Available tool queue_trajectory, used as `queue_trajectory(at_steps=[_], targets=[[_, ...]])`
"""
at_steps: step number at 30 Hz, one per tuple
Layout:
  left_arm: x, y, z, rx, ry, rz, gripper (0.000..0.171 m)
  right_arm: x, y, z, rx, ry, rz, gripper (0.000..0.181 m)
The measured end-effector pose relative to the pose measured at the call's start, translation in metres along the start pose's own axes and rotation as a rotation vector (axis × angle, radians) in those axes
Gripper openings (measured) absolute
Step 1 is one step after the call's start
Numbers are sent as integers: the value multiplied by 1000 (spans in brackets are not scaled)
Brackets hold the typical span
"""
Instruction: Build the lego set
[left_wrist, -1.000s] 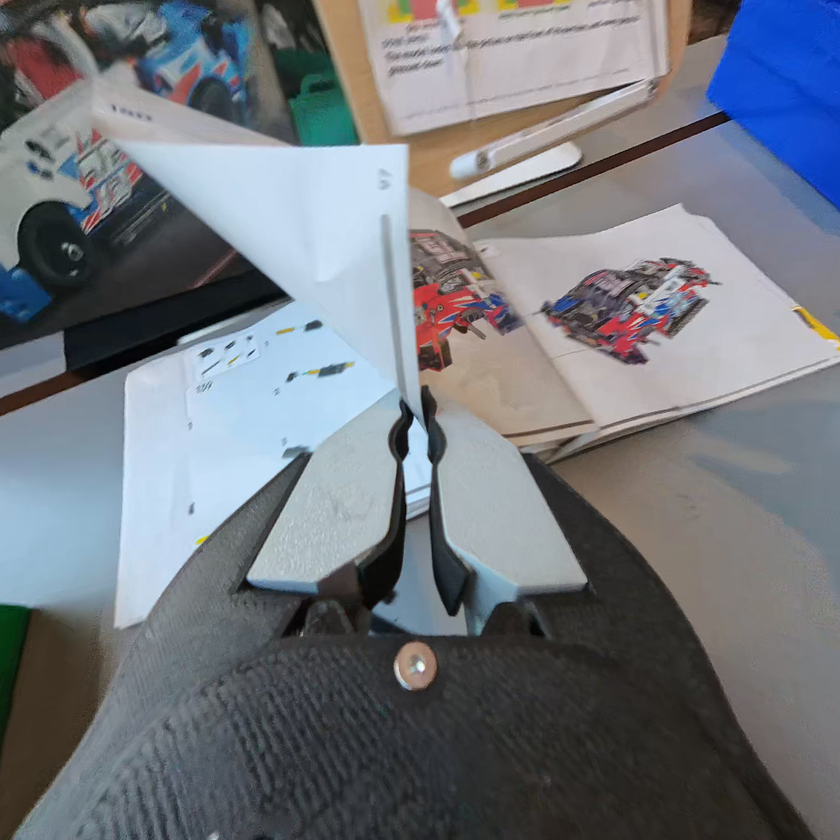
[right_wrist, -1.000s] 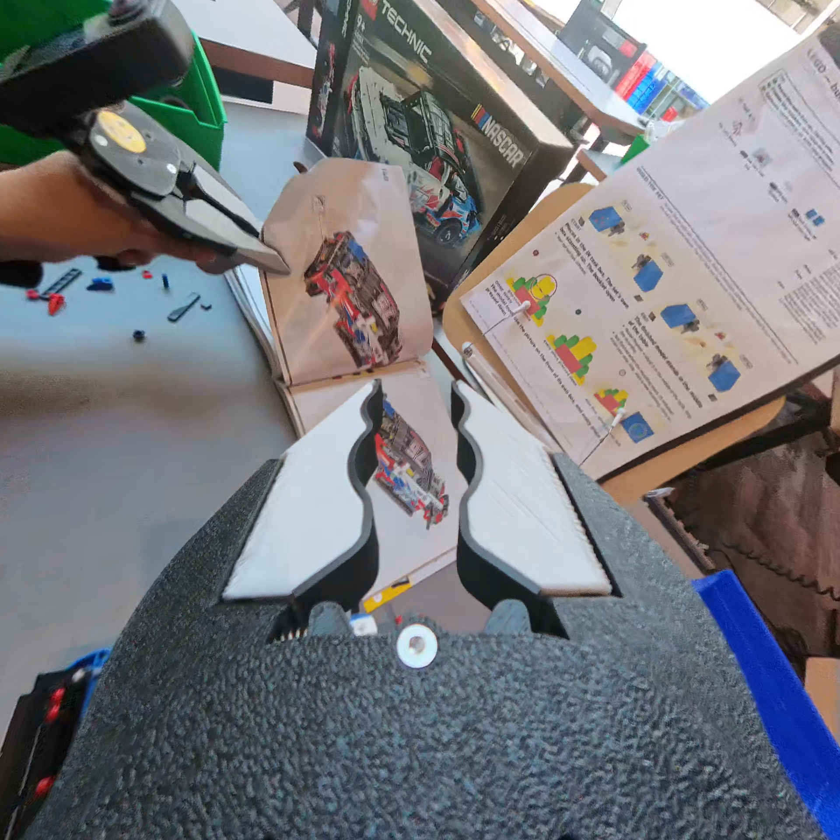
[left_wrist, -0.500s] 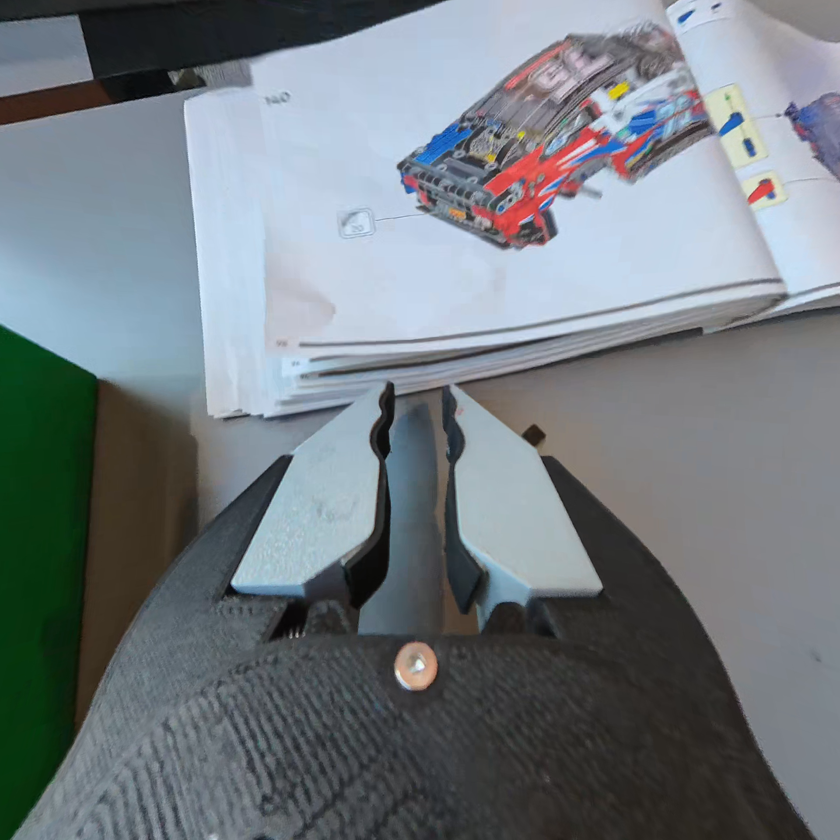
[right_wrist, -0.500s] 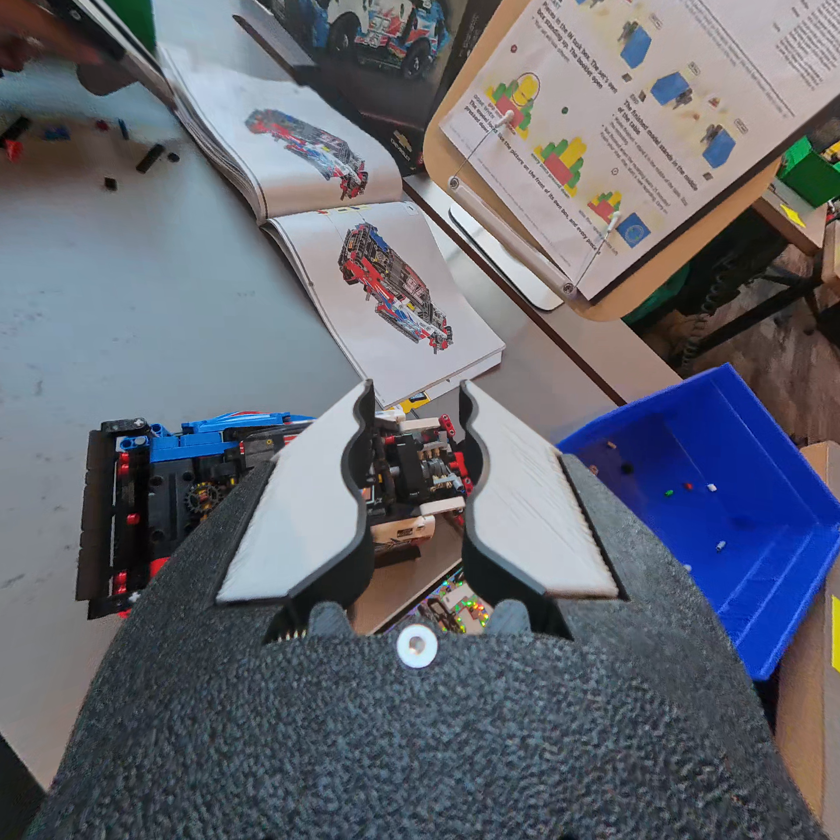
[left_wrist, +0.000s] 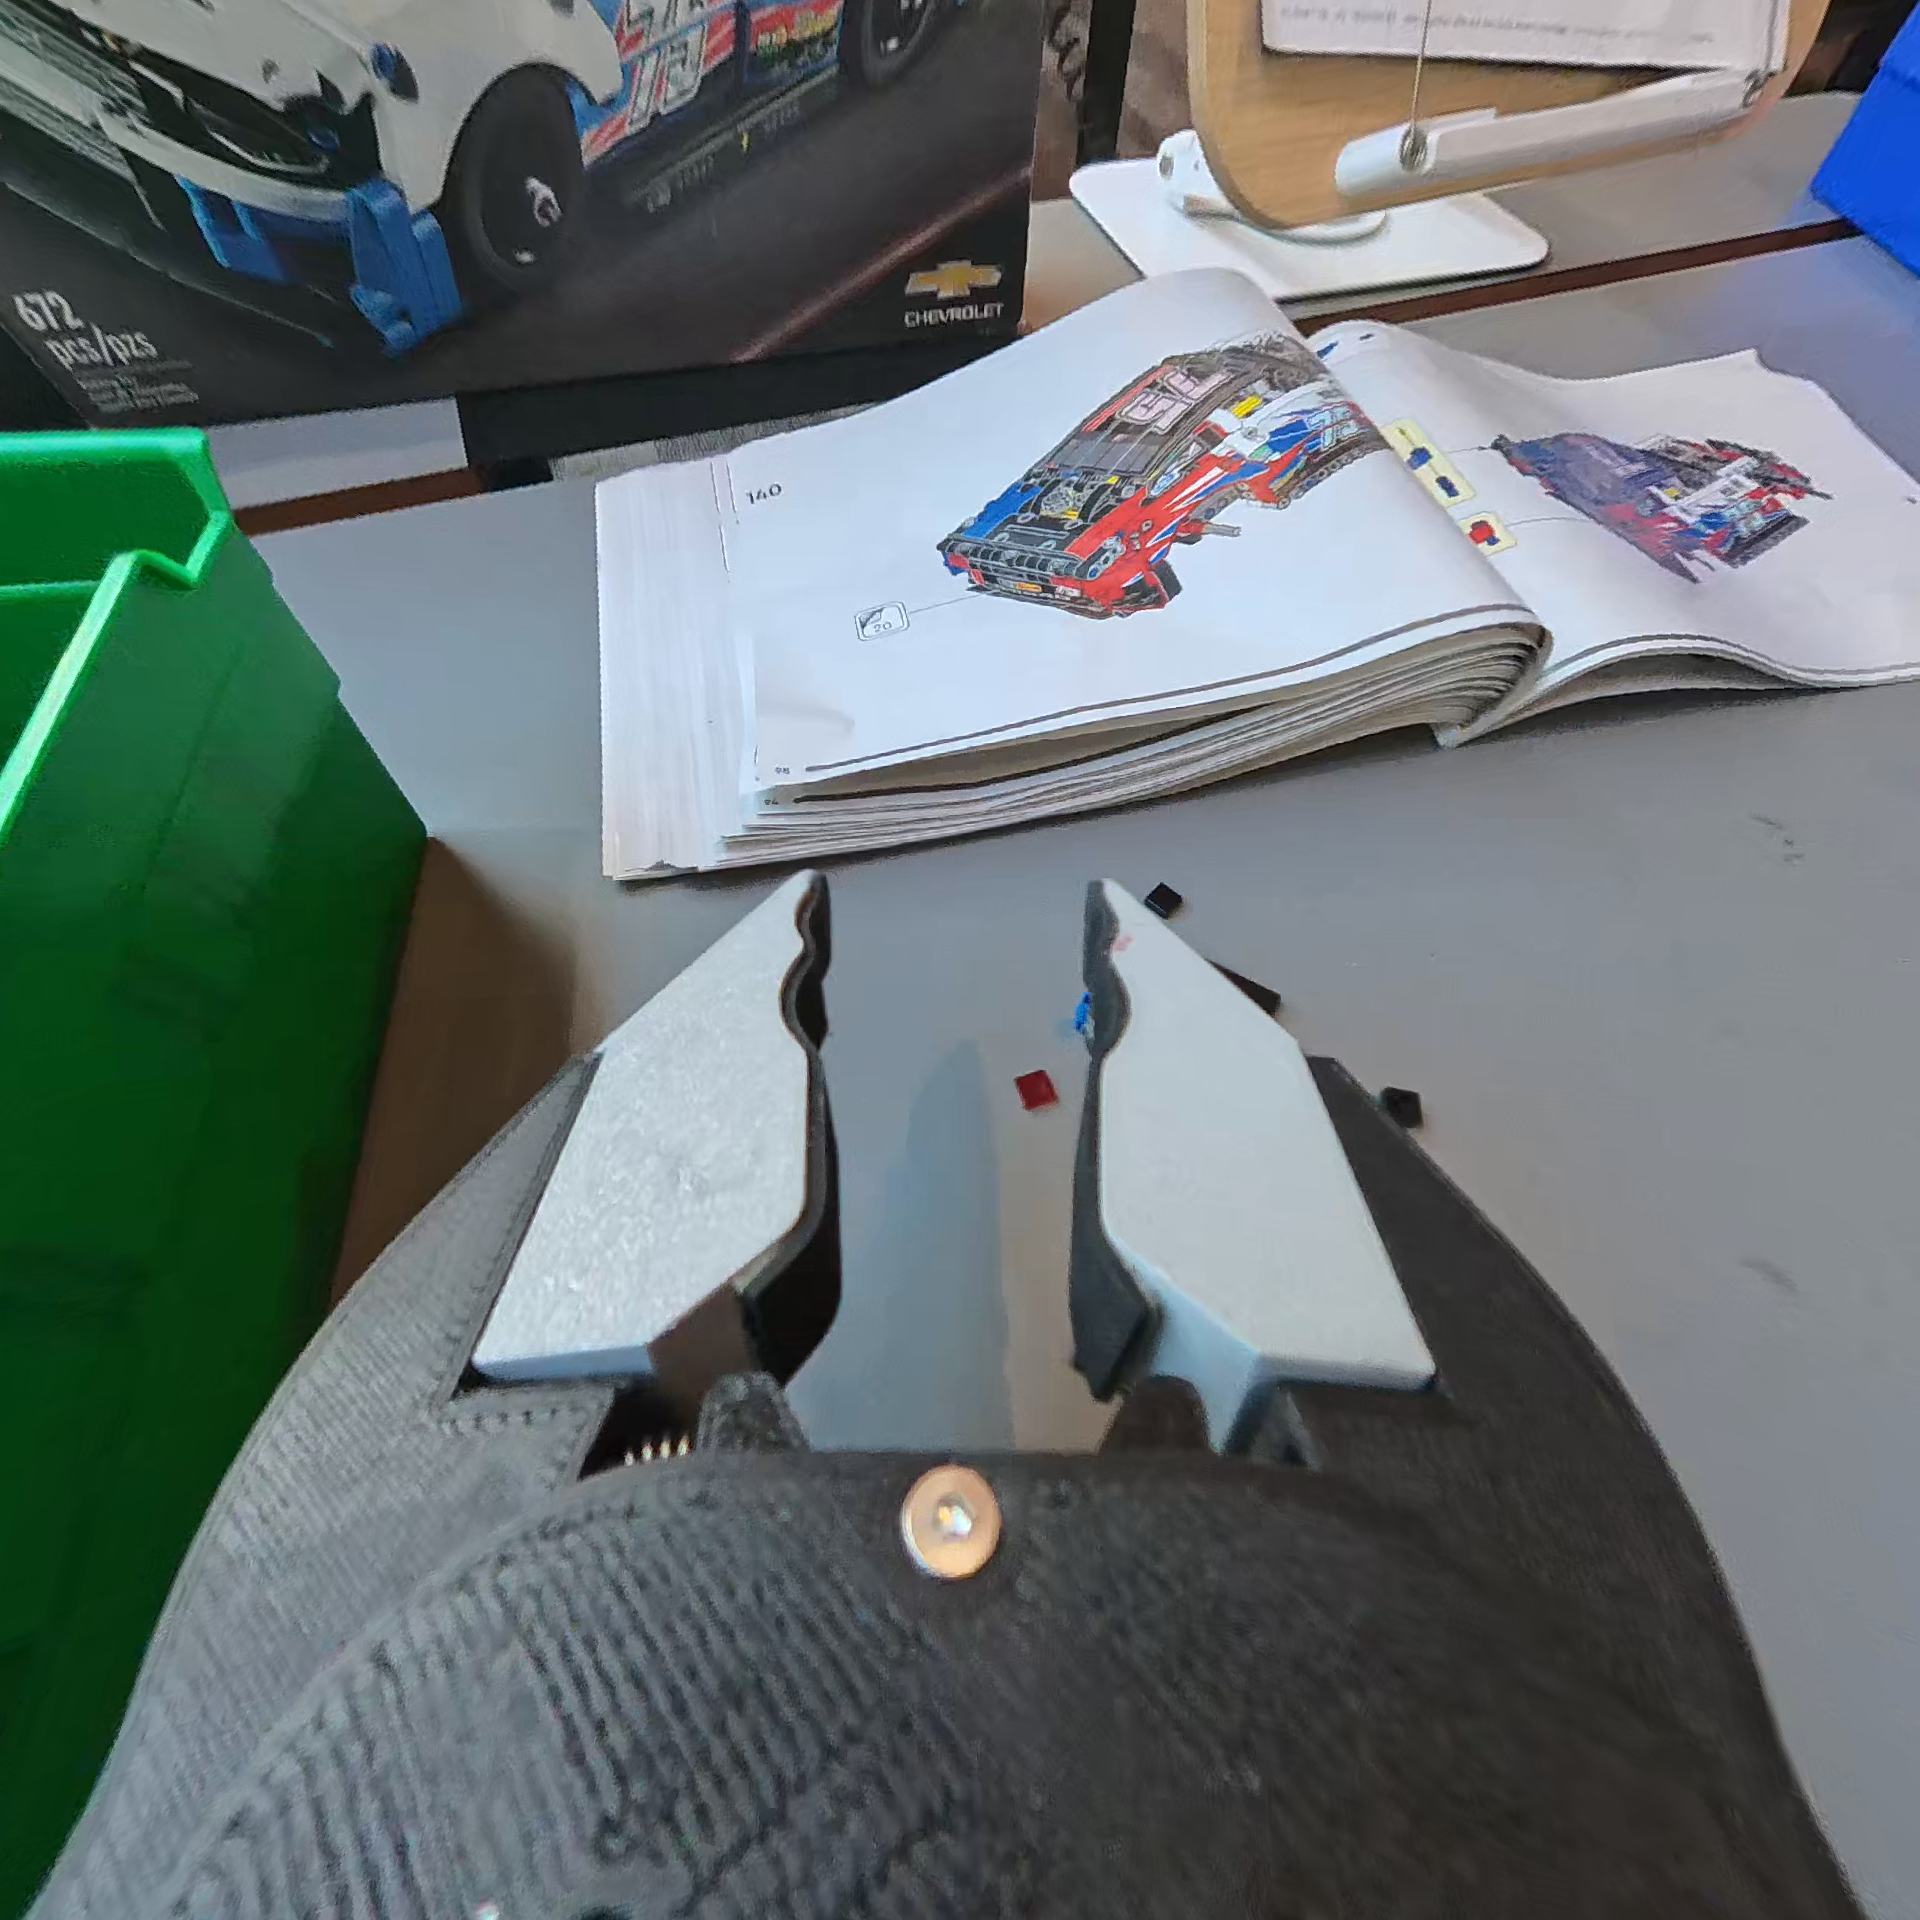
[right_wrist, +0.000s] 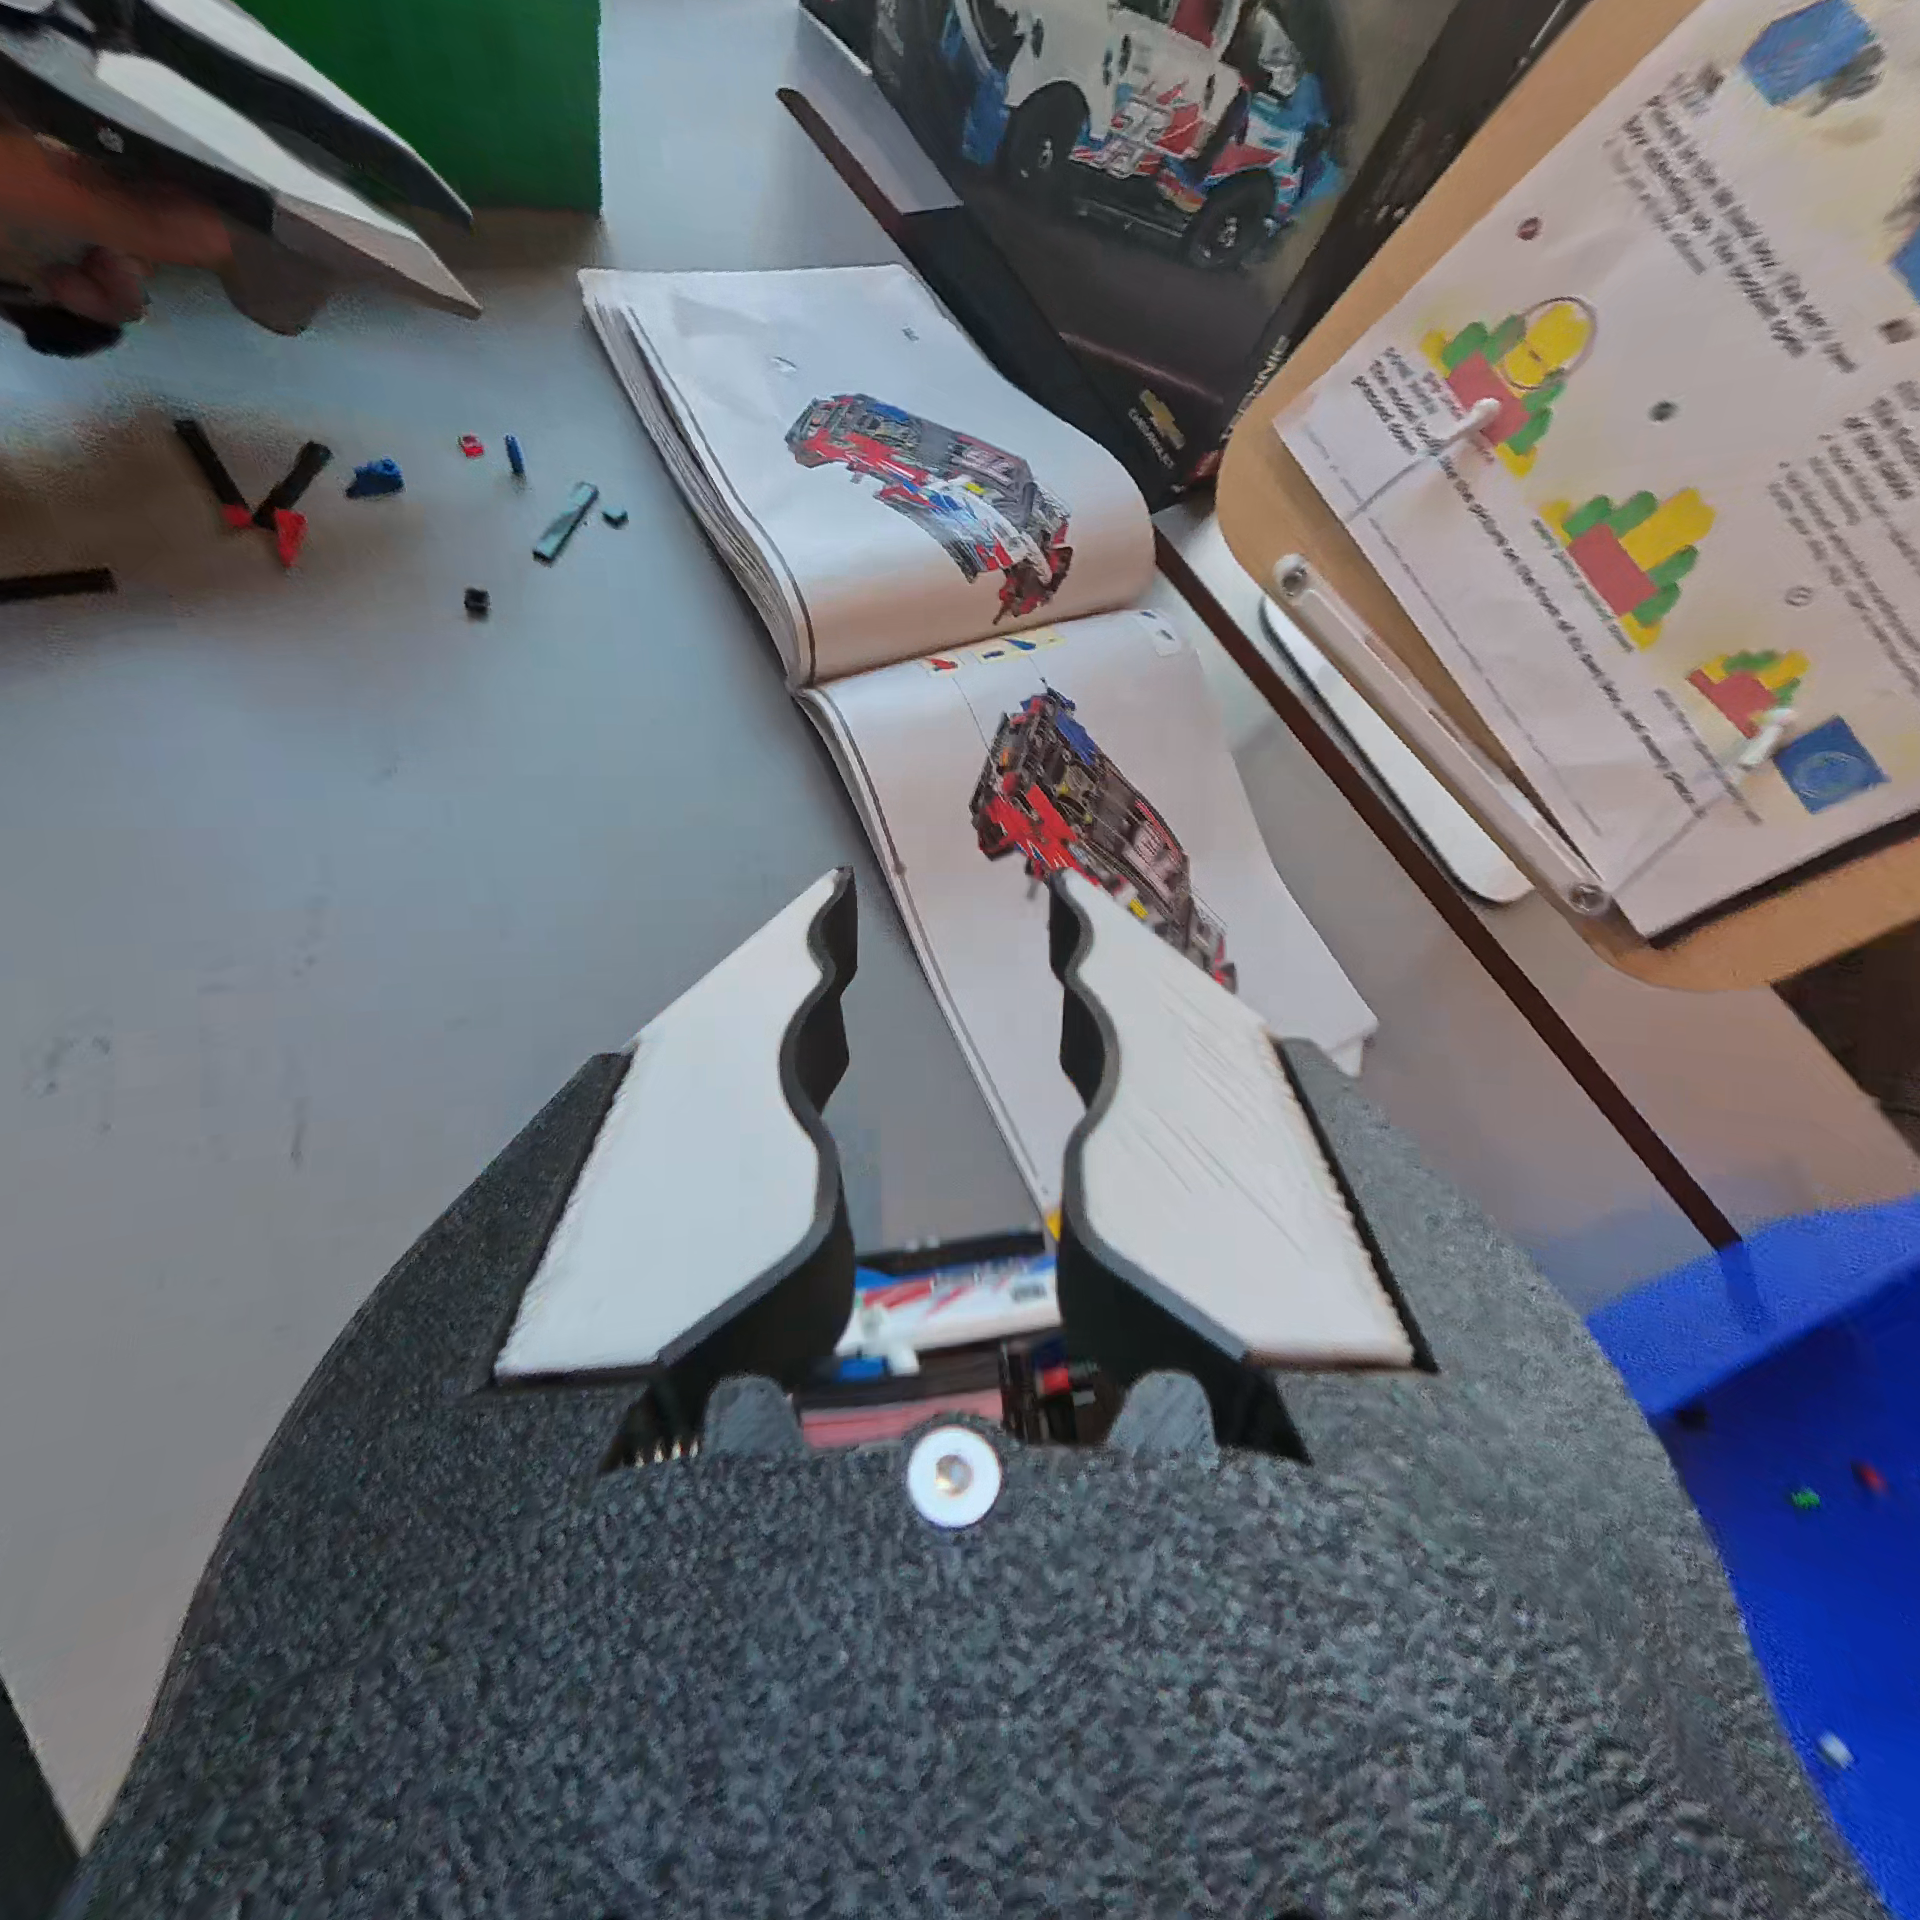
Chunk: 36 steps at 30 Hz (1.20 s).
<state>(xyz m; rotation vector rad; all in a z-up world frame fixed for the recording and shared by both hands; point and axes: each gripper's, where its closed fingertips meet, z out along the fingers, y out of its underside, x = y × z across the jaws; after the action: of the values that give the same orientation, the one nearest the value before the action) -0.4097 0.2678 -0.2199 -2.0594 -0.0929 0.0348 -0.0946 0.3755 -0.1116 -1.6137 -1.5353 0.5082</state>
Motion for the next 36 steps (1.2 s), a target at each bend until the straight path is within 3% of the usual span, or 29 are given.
queue_trajectory(at_steps=[6,9,11,15,19,22,30,33,36], targets=[[-8,2,-4,86,-1,67,44,4,-30,128,-132,-101,83,35],[2,3,-3,114,72,21,38,6,-42,190,-177,-133,108,33],[10,12,1,49,129,3,41,0,-41,230,-249,-153,79,33],[2,14,-2,38,61,64,39,-25,-20,282,-413,-216,21,27],[6,15,-1,34,108,20,40,-34,-13,293,-458,-224,-120,23],[8,18,2,16,110,28,40,-43,-10,293,-464,-268,-183,6],[2,18,2,24,105,7,40,-44,-17,289,-414,-282,-157,0],[2,19,2,22,95,25,40,-50,-37,265,-338,-350,-83,10],[4,19,2,21,90,49,41,-48,-59,218,-256,-374,-55,16]])
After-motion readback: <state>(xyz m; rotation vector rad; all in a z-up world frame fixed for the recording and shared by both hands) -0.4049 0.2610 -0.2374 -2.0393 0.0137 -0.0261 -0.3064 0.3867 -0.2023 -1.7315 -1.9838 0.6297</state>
